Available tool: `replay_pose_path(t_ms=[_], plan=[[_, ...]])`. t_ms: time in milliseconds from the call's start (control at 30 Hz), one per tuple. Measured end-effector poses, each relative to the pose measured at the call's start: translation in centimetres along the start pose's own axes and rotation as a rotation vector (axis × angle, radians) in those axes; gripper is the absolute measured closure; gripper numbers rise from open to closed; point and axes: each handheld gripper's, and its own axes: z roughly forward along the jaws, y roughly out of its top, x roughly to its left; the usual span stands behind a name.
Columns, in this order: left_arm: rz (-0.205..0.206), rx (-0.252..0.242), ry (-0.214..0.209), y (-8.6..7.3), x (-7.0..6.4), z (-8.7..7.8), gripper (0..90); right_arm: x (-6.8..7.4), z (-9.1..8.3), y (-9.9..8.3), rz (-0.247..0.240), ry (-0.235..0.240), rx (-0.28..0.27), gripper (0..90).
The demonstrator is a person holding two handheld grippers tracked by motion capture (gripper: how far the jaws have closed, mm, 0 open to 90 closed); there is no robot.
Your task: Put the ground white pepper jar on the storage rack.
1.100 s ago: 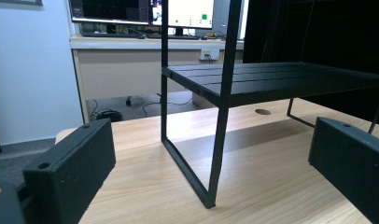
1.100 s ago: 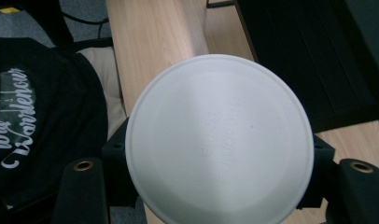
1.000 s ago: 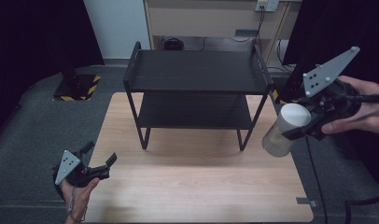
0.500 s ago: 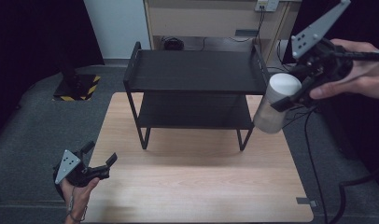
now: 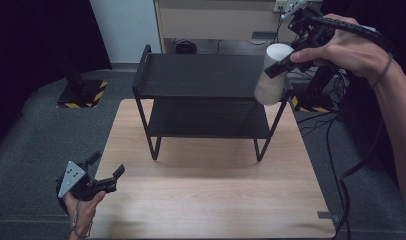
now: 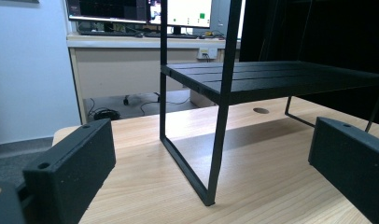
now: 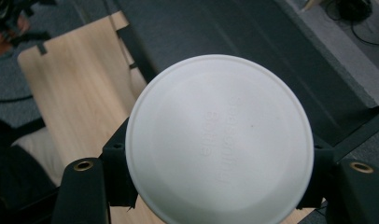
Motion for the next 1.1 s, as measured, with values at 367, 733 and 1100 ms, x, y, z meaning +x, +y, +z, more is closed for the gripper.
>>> replay_pose_path(t_ms=[367, 733, 1100], plan=[[0.002, 0.006, -0.004, 0.0, 0.0, 0.1, 0.0, -2.8, 2.0, 1.0, 0.161, -0.108, -0.022, 33.8], [-0.001, 0.007, -0.001, -0.1, 0.1, 0.0, 0.0, -4.6, 3.9, 1.2, 0.2, -0.134, -0.011, 33.7], [0.002, 0.015, -0.002, 0.0, 0.1, 0.2, 0.0, -4.9, 4.5, -1.4, 0.183, -0.151, -0.098, 16.8]])
